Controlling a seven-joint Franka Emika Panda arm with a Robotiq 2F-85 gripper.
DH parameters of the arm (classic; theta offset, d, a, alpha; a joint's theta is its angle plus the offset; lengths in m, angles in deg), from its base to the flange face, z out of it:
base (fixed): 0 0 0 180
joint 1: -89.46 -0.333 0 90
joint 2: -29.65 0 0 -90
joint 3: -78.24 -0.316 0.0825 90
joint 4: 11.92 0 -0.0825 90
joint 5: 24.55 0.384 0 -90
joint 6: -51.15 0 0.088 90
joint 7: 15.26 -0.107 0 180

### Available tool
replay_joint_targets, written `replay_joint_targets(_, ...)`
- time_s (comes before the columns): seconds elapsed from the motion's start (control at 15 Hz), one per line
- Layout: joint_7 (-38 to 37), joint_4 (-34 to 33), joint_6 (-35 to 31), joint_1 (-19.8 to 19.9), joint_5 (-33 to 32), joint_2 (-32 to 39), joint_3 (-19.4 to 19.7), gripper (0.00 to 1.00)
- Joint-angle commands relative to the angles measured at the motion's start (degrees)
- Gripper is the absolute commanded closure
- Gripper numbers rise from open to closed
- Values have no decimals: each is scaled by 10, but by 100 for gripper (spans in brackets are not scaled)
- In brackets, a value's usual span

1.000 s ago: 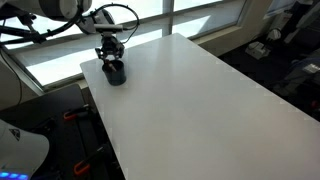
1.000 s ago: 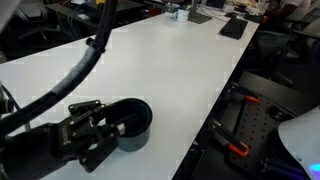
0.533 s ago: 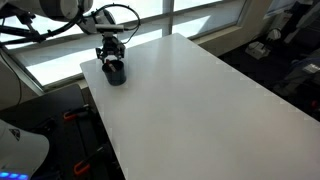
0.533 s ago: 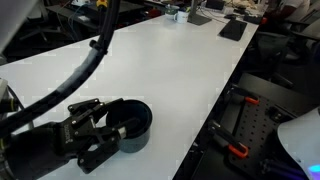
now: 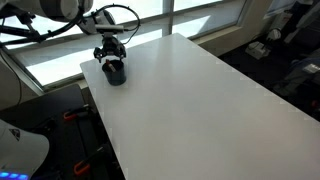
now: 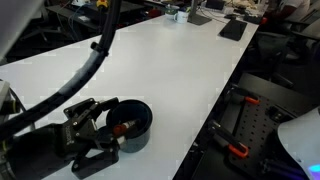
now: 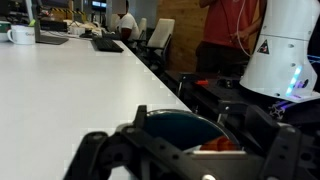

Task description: Pick up the marker from the cup and put it on the table

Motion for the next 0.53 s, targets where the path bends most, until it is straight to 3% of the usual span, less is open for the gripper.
replay_joint_targets(0.0,13,11,-7,1,-5,-4,-9,0)
replay_joint_targets(0.2,11,11,-7,1,-3,-3,-12,0)
replay_joint_targets(0.27,8,12,-10,3,-1,-4,-13,8)
replay_joint_targets(0.33,8,13,-12,4,-2,-5,-13,26)
replay_joint_targets(0.47,6,15,-15,5,0,-6,-13,42)
